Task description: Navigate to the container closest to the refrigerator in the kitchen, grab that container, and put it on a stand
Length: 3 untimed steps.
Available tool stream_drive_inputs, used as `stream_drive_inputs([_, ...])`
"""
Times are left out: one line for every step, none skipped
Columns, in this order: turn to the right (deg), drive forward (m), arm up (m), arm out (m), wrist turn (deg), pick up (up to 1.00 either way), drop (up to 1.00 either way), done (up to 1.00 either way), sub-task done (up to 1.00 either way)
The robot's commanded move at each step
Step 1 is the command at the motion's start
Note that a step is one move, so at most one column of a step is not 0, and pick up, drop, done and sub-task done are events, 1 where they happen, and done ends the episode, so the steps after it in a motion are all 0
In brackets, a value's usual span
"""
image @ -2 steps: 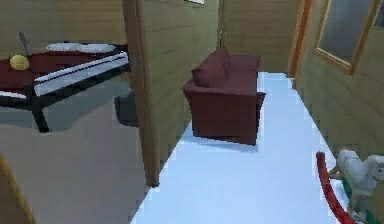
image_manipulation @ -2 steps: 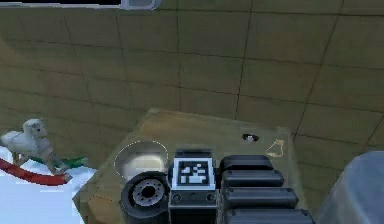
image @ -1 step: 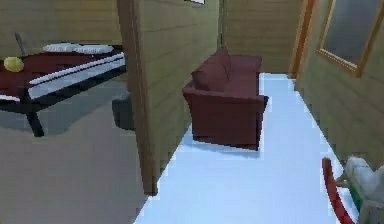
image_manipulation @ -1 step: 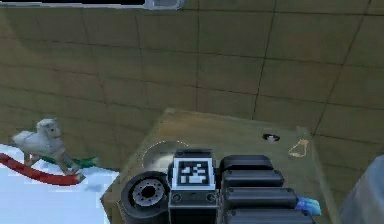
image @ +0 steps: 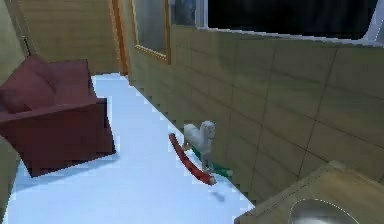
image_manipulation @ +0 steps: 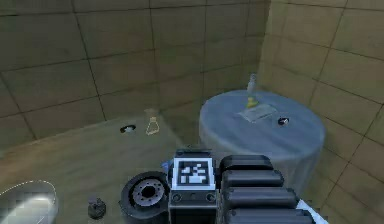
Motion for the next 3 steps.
stream_drive_inputs([45.0, 0.00, 0.00, 0.00, 0.0, 0.00, 0.00, 0.00, 0.00])
stream_drive_inputs([24.0, 0.00, 0.00, 0.00, 0.0, 0.00, 0.00, 0.00, 0.00])
stream_drive_inputs([-45.0, 0.00, 0.00, 0.00, 0.0, 0.00, 0.00, 0.00, 0.00])
